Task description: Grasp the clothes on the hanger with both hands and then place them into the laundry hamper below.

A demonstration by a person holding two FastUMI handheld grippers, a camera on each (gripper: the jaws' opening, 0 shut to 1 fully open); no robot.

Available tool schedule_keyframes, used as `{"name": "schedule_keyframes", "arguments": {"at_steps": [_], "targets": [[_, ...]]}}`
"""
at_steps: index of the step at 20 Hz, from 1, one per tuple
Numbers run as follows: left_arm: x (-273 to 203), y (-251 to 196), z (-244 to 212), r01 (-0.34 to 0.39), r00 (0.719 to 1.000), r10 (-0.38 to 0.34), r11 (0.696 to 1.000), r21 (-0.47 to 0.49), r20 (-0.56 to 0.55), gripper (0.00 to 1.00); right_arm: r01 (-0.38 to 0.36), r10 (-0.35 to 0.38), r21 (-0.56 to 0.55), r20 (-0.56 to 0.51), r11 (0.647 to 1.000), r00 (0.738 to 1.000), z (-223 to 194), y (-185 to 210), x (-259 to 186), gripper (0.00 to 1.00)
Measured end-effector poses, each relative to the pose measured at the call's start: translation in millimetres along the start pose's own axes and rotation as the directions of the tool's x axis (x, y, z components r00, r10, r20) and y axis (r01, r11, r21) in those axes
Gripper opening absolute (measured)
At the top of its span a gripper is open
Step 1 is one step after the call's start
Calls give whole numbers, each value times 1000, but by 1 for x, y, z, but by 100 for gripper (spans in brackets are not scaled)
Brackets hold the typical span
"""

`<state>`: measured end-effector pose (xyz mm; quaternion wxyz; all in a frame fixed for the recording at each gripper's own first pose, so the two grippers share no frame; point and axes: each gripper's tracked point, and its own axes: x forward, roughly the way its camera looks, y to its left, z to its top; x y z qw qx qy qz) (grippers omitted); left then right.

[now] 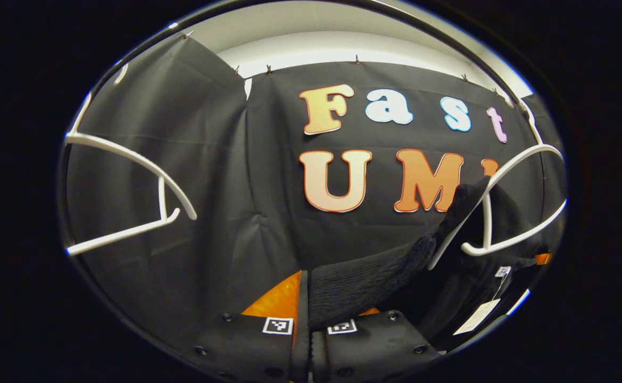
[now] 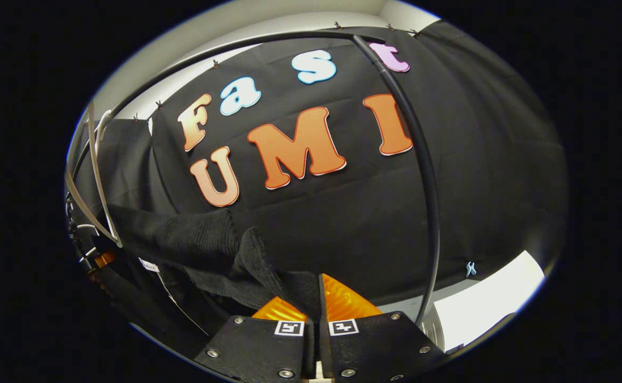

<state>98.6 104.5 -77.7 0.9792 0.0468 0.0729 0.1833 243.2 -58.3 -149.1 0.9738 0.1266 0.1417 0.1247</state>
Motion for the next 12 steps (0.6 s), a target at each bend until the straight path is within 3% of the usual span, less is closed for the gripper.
{"name": "schedule_keyframes", "arguments": {"at_steps": [4,6,12], "targets": [[-6,37,-34,-52,995,48,998,-43,-83,11,7,-7,-10,-41,1000,999,-22,6,0,3],[-10,40,-48,-41,991,32,997,-65,-127,11,-7,7,14,-58,1000,998,-31,13,-3,3],[-11,28,-89,-1,982,-2,1000,-20,-187,11,6,-2,38,-106,999,994,-66,24,6,3]]}}
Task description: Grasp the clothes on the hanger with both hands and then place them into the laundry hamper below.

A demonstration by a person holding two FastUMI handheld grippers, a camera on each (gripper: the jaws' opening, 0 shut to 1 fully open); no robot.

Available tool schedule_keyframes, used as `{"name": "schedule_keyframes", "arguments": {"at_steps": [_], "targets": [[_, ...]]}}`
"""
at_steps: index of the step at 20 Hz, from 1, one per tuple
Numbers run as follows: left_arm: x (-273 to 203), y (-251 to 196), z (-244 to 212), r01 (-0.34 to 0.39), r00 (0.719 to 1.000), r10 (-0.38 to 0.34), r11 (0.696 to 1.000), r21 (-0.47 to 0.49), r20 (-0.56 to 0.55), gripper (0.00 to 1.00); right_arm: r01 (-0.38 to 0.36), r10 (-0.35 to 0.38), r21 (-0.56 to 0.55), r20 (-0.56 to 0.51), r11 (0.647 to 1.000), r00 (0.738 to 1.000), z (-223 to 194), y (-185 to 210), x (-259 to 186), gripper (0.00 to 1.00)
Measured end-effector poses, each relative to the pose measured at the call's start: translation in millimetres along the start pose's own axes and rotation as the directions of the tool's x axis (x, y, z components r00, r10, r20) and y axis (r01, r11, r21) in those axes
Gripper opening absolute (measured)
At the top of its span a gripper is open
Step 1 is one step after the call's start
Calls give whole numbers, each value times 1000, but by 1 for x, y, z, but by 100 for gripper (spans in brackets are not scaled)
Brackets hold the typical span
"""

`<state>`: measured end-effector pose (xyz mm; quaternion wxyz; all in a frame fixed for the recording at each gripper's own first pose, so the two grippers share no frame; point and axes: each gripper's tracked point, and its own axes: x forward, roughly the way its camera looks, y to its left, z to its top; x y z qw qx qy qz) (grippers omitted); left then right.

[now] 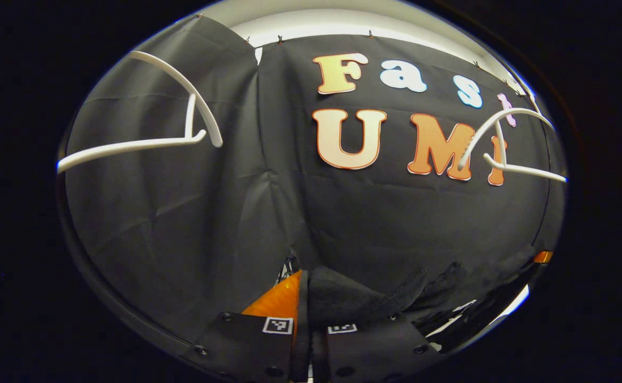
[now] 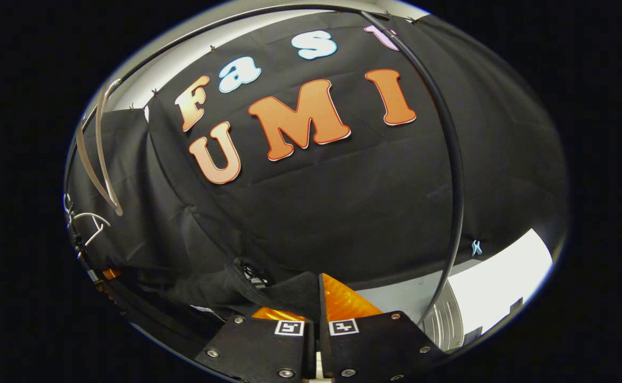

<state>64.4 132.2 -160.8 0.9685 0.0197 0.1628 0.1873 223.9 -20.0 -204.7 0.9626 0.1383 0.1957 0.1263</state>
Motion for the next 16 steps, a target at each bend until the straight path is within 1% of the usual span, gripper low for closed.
{"name": "schedule_keyframes", "arguments": {"at_steps": [4,8,11,16], "targets": [[-4,-5,-15,40,998,-39,999,20,-39,11,11,-10,33,-24,999,1000,-20,3,3,3],[-4,-23,-37,105,992,-101,994,40,-81,11,25,-21,68,-59,997,998,-50,6,-4,3],[-5,-44,-52,159,981,-151,986,59,-120,10,24,-17,80,-82,996,996,-70,15,-6,3],[-7,-81,-79,253,954,-237,965,73,-181,10,27,-15,97,-124,995,992,-103,35,-9,3]]}}
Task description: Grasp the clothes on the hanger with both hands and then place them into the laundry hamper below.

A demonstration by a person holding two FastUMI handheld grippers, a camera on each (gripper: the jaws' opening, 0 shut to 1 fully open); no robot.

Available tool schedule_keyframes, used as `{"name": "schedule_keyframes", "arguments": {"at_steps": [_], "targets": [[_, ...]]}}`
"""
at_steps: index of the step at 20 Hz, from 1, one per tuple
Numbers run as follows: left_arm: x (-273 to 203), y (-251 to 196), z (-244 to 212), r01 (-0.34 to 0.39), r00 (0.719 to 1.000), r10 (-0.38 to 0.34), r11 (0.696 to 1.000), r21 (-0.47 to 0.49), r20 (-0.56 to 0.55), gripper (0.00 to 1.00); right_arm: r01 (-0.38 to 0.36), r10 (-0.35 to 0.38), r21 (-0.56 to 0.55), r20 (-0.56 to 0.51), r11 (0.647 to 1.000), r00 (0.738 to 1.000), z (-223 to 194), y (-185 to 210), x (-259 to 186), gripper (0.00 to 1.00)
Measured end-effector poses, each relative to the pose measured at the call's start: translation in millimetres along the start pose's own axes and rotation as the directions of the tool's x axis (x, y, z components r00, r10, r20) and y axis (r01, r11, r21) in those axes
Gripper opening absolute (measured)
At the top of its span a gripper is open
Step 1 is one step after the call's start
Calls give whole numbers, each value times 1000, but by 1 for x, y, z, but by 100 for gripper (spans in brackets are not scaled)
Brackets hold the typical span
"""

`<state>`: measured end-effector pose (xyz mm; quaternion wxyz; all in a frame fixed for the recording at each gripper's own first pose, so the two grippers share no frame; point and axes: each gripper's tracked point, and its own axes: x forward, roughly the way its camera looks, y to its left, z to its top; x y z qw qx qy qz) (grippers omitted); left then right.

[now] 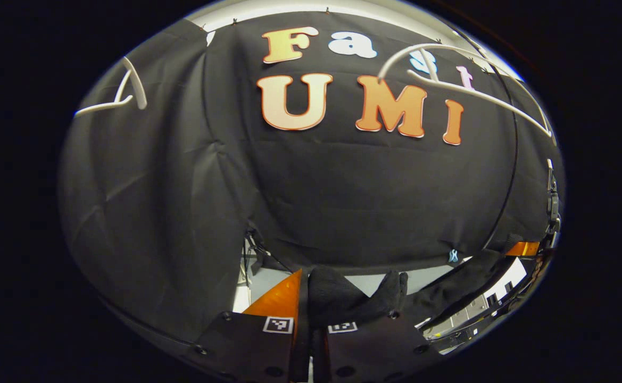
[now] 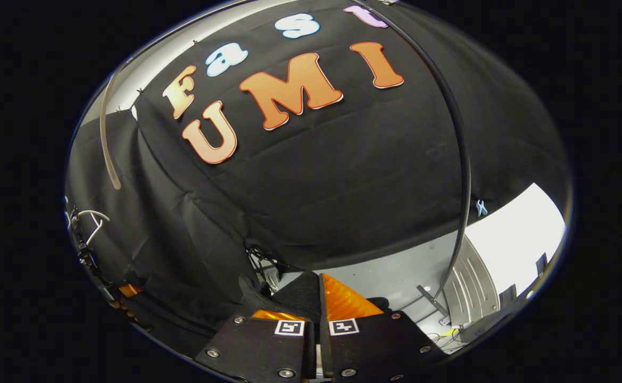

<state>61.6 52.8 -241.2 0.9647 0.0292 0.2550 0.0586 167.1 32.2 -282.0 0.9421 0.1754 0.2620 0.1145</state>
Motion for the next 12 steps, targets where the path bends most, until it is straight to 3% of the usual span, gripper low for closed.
{"name": "schedule_keyframes", "arguments": {"at_steps": [12], "targets": [[10,-66,-68,174,969,-172,985,-3,-175,10,5,-4,12,-95,1000,995,-80,37,4,3]]}}
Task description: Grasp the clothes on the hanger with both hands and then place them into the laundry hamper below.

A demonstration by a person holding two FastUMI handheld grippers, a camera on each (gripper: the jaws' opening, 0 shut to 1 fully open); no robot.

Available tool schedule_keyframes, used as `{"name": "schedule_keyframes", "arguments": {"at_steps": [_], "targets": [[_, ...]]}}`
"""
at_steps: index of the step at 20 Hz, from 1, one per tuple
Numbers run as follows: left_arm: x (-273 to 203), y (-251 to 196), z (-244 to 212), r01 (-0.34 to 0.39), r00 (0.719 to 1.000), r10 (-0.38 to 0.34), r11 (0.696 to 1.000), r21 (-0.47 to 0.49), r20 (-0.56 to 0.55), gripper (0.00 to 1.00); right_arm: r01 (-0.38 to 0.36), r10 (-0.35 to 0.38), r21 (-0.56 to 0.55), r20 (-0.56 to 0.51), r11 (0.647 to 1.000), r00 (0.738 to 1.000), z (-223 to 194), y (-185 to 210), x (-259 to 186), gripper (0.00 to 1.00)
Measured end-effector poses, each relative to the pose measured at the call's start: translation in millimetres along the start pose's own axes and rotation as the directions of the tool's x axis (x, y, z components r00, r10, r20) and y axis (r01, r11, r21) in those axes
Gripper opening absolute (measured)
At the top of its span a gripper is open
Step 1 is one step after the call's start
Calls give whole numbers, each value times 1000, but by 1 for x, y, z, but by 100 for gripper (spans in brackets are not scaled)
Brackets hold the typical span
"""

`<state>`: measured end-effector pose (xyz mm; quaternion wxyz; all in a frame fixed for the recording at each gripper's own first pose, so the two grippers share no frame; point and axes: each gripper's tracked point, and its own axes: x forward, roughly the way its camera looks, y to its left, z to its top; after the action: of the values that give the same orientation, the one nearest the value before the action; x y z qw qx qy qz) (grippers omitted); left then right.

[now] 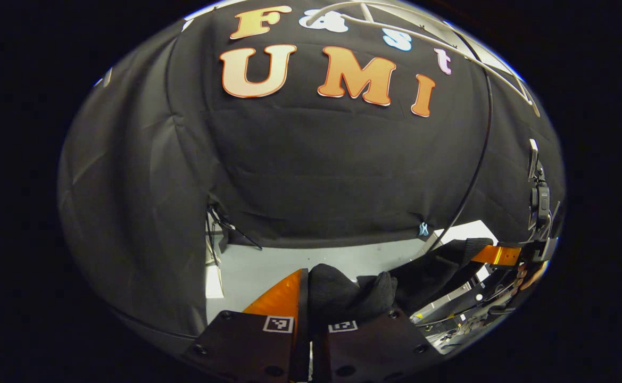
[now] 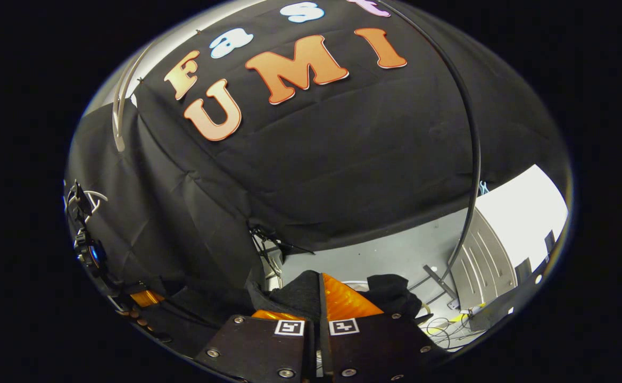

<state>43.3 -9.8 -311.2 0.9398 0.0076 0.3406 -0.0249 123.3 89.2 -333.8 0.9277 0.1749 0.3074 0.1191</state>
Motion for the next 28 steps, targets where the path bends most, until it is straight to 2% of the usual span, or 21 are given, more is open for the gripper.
{"name": "schedule_keyframes", "arguments": {"at_steps": [8,13,18,23,28], "targets": [[21,-20,-50,70,988,-66,997,26,-137,10,13,-12,13,-99,1000,995,-66,18,25,3],[38,-26,-79,92,973,-86,996,18,-216,10,84,-84,-7,-173,996,981,-106,-2,41,3],[54,-26,-120,110,942,-99,994,16,-321,11,176,-167,18,-244,984,955,-142,-31,52,4],[65,-20,-148,97,914,-75,995,34,-400,12,233,-216,21,-296,972,930,-168,-50,57,6],[62,-24,-170,102,879,-110,994,-42,-463,13,261,-242,16,-319,965,916,-173,-56,62,8]]}}
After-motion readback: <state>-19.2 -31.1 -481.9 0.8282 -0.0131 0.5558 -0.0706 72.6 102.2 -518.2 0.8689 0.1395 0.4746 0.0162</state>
